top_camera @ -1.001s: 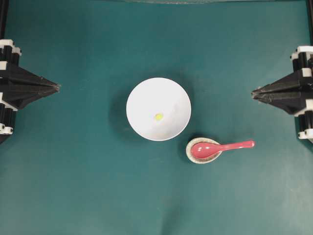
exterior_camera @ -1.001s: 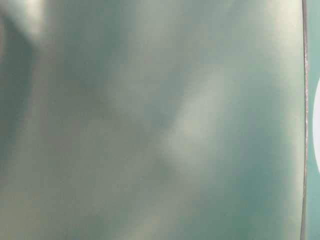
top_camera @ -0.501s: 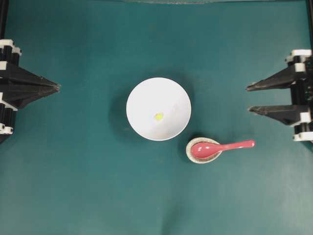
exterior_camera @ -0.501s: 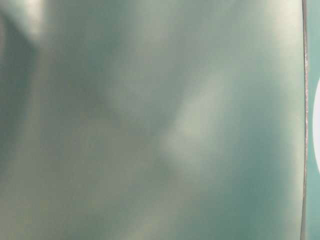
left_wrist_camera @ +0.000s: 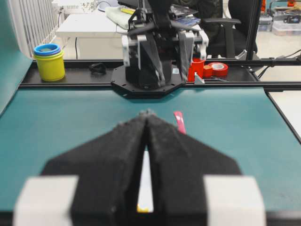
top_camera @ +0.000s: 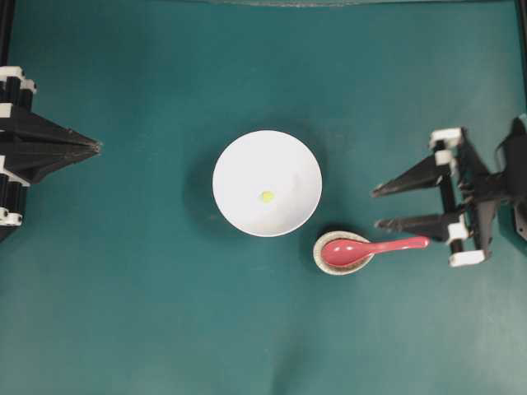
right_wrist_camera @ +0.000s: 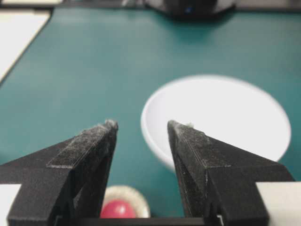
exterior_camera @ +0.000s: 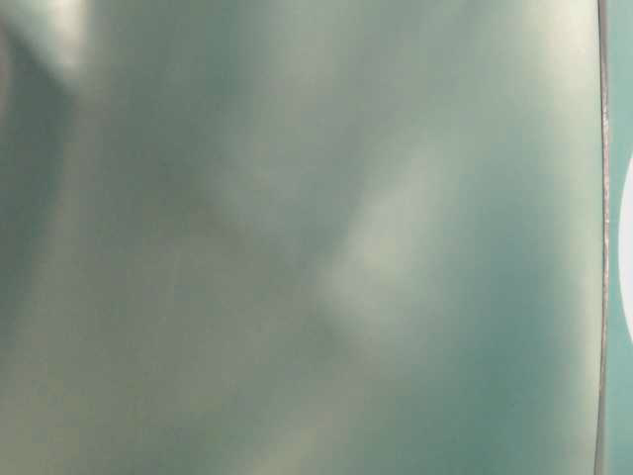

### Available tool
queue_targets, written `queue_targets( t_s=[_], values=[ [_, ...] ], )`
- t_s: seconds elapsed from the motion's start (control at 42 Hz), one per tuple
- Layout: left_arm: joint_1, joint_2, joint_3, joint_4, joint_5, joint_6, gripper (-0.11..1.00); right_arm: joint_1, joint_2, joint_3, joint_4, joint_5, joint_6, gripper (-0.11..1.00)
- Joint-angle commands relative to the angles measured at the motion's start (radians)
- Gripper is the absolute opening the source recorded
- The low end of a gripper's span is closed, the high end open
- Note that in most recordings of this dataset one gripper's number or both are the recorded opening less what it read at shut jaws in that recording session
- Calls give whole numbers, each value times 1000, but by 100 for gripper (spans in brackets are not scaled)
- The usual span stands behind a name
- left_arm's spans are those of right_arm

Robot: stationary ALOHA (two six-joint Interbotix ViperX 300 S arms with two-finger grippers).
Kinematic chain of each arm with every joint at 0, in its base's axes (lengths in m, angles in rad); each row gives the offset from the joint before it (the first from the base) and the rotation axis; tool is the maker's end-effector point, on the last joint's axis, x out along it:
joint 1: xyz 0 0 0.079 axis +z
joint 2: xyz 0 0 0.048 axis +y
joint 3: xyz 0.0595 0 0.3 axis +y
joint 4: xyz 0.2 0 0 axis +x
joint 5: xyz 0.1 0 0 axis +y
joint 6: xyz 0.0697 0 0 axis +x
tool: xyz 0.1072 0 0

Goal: Scoop the yellow hexagonal prism block from the bowl with a spoon using the right arm.
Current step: 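Move the right gripper toward the pink spoon handle, then close the right gripper on the pink spoon handle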

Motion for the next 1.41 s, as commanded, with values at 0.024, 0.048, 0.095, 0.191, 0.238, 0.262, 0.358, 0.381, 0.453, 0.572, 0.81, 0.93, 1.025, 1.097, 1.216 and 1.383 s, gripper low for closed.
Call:
queue_targets(
  t_s=[0.024, 0.048, 0.095, 0.191, 0.238, 0.262, 0.358, 0.381, 0.453, 0.572, 0.81, 0.93, 1.025, 1.097, 1.216, 1.383],
  values=[
    [2, 8, -15, 2, 6, 2, 0, 44, 89, 5, 32, -84, 0, 53],
    [2, 6, -15, 2, 9, 2, 0, 52, 104, 6, 41, -97, 0, 53],
    [2, 8, -15, 2, 12, 2, 0, 67, 138, 15, 61, -127, 2, 53],
    [2, 6, -15, 2, 15, 2, 0, 107, 195, 41, 110, -184, 6, 53],
    [2, 8, -15, 2, 15, 2, 0, 133, 219, 57, 138, -212, 6, 53],
    [2, 8, -15, 2, 17, 2, 0, 144, 229, 61, 149, -225, 6, 53],
    [2, 8, -15, 2, 20, 2, 0, 198, 273, 89, 207, -290, 6, 53],
    [2, 8, -15, 2, 20, 2, 0, 207, 281, 92, 218, -304, 6, 53],
    [2, 8, -15, 2, 21, 2, 0, 241, 314, 112, 252, -345, 6, 53],
    [2, 8, -15, 2, 21, 2, 0, 270, 359, 124, 281, -380, 12, 53],
    [2, 8, -15, 2, 26, 2, 0, 282, 439, 124, 285, -388, 51, 53],
    [2, 8, -15, 2, 26, 2, 0, 282, 465, 120, 285, -388, 55, 53],
    [2, 8, -15, 2, 31, 2, 0, 282, 482, 115, 285, -388, 55, 53],
    [2, 8, -15, 2, 34, 2, 0, 282, 489, 115, 285, -388, 55, 53],
    [2, 8, -15, 2, 34, 2, 0, 282, 494, 115, 285, -388, 55, 53],
    [2, 8, -15, 2, 34, 2, 0, 282, 494, 115, 285, -388, 55, 52]
  ],
)
